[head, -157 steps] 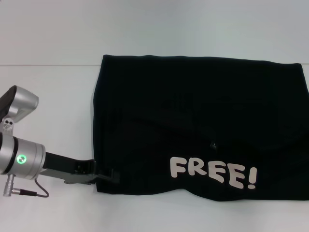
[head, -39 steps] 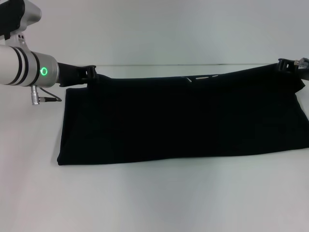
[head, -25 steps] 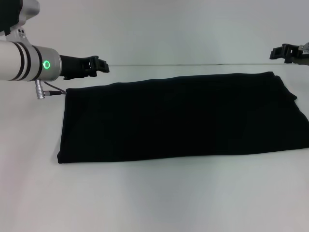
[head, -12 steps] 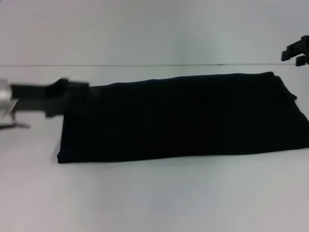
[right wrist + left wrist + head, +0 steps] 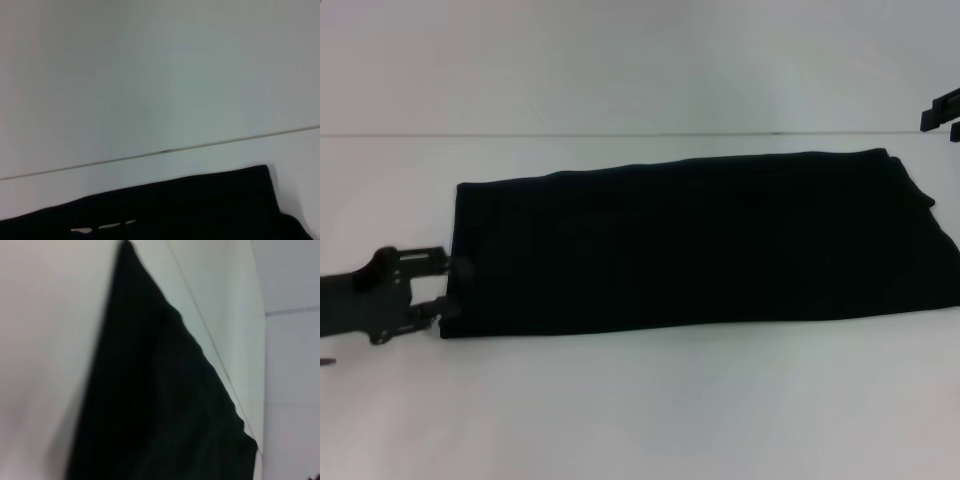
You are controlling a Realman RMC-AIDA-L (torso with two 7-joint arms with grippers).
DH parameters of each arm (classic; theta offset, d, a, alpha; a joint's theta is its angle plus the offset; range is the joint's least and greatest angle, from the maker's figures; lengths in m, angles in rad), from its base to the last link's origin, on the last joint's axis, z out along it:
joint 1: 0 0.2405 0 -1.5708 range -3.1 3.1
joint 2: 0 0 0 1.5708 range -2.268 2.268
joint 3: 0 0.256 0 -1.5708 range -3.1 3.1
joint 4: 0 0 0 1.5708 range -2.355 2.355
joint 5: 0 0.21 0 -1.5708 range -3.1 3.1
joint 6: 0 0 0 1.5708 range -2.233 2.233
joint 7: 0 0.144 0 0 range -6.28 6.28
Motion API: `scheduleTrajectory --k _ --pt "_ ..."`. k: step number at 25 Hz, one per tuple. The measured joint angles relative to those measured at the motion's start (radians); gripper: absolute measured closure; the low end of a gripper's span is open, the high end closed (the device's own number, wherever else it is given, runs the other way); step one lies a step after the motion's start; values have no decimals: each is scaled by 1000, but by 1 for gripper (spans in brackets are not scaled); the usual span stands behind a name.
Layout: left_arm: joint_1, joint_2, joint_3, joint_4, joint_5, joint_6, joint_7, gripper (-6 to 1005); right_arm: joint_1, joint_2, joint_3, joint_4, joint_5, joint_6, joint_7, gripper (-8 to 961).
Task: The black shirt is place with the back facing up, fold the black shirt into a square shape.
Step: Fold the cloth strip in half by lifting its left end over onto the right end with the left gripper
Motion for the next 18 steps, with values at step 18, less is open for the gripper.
scheduleTrajectory --k 18 --pt "30 -15 -8 -120 29 -172 -87 410 -8 3 -23 -2 -2 36 -4 476"
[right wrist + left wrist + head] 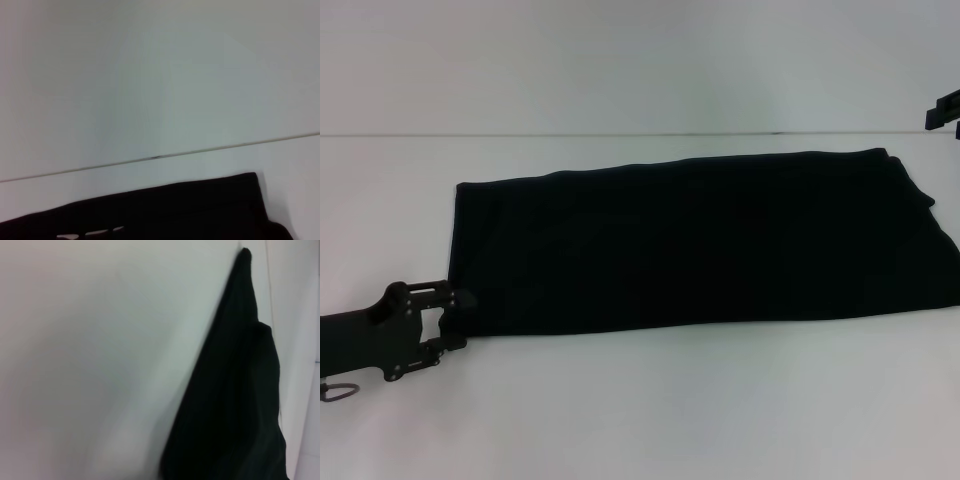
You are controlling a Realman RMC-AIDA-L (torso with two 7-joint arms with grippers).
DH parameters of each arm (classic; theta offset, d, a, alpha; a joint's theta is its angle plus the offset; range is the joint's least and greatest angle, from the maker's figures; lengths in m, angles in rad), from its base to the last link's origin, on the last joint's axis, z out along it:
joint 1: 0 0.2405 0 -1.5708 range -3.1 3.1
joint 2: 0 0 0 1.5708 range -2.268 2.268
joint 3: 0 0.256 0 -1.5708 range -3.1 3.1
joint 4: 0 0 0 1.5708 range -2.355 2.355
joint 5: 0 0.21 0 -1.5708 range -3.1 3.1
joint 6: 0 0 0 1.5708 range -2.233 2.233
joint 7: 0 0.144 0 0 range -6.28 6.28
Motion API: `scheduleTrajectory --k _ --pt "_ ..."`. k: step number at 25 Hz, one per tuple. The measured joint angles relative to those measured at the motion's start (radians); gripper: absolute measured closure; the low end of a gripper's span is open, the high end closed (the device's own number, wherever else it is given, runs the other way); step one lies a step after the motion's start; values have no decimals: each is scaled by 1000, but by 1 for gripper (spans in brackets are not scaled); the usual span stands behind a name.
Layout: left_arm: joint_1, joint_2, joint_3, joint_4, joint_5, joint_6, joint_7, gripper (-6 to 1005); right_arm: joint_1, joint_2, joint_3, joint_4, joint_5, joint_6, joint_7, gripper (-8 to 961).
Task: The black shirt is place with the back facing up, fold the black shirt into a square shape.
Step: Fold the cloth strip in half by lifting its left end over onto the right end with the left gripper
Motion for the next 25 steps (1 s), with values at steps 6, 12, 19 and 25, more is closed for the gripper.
scheduleTrajectory --k 6,12,19,25 --pt "-6 0 -1 -36 0 -55 -1 409 -3 2 0 -2 0 3 -1 477" --pt "-18 0 0 -59 0 -90 -2 409 -3 4 1 -2 0 5 -1 477" --pt "-20 4 7 -56 1 -37 2 409 -4 4 1 4 0 13 -2 477" --pt "-14 6 6 -43 24 -46 -2 409 -5 4 1 0 0 9 -2 476"
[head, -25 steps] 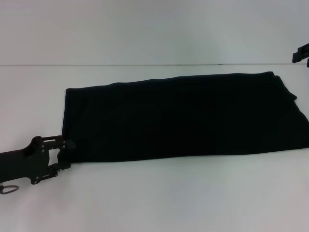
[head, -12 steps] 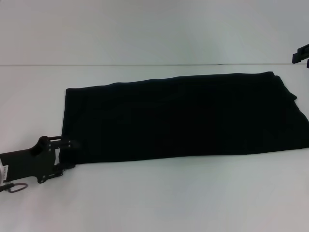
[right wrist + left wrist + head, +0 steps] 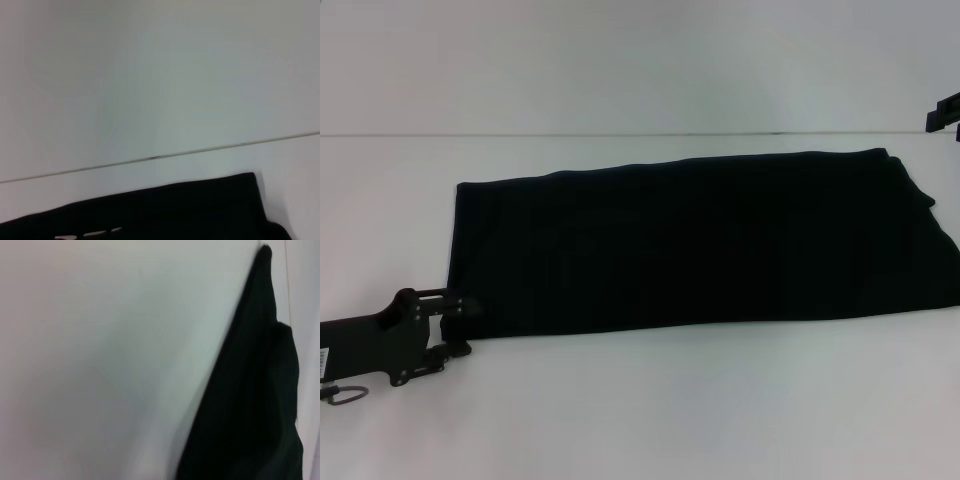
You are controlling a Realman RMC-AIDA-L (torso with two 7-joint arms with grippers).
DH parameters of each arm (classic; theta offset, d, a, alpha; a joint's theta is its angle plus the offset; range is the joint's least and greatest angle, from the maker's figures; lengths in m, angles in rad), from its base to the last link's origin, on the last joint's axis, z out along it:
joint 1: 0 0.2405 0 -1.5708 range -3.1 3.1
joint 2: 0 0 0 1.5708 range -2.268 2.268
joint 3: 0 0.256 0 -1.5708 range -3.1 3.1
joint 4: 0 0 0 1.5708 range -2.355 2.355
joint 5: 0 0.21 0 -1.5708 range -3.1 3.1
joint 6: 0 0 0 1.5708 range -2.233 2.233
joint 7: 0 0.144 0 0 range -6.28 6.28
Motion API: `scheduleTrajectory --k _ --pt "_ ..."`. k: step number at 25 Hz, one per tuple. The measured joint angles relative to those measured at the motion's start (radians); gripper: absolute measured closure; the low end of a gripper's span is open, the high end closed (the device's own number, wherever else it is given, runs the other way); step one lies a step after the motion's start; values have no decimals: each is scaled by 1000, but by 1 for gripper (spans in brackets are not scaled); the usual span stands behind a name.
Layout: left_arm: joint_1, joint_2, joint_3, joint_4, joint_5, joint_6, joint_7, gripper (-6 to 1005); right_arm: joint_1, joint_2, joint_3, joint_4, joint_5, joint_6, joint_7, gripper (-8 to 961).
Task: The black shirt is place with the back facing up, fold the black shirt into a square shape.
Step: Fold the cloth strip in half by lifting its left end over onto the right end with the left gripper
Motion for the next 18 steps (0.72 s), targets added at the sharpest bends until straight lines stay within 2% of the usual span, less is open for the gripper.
scheduleTrajectory --k 10,18 --pt "-21 -5 7 -32 -5 -70 -3 410 -1 1 -1 7 0 3 -3 476" --pt "-105 -9 4 -96 -18 -126 45 409 -2 2 -2 3 2 -1 -6 477"
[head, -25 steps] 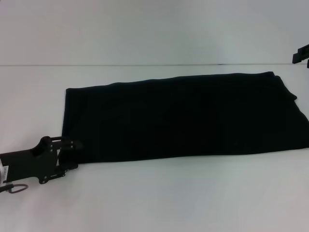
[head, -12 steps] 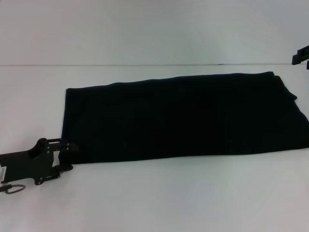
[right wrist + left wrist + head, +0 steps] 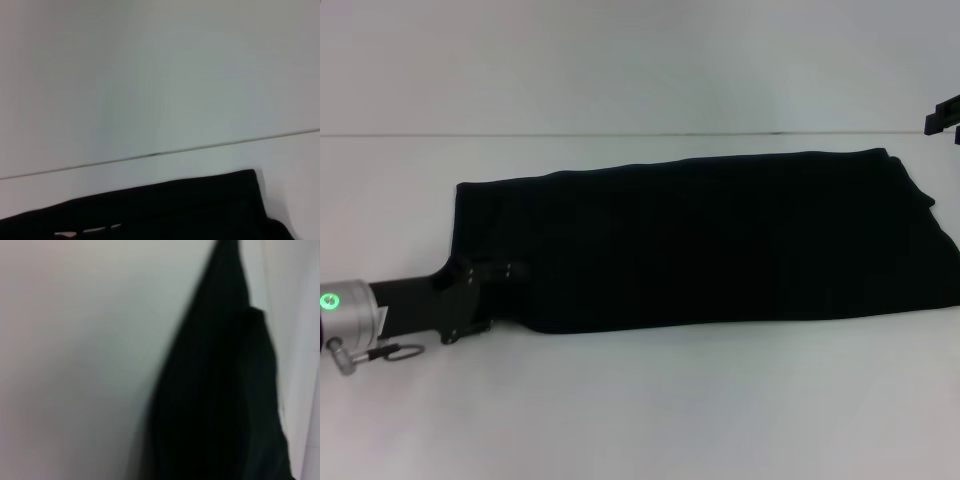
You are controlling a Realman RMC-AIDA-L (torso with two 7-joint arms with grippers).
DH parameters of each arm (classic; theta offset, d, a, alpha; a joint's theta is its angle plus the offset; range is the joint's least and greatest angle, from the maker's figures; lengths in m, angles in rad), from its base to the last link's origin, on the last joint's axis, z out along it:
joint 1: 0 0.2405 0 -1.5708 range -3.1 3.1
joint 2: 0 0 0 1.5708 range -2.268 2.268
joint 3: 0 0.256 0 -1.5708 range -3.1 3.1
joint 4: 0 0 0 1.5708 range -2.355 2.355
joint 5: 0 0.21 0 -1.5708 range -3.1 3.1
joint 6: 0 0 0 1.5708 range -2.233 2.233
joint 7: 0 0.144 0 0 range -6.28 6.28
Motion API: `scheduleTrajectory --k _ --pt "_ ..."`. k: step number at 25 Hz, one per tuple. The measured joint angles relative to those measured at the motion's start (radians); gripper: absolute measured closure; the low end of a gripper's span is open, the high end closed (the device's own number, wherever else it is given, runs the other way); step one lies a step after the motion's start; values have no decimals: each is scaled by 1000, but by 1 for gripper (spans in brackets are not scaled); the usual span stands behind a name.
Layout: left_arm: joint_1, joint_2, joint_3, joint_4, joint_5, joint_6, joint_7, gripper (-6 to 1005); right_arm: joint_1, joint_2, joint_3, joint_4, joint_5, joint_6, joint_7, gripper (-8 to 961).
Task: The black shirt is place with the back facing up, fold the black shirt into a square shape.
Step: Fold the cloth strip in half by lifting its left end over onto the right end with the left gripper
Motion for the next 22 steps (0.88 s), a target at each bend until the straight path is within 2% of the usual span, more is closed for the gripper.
scheduleTrajectory --k 4,8,14,22 --pt "-21 -10 -3 -1 -29 -39 25 410 -1 0 1 0 2 -1 0 477" --pt "-15 -18 -2 -2 -43 -55 33 412 -1 0 4 0 5 -5 0 477" --pt "3 -18 -3 9 -44 -27 69 417 -2 0 7 -3 6 -11 0 476" --pt "8 -13 2 18 -42 -23 99 558 -3 0 9 -4 7 -16 0 476"
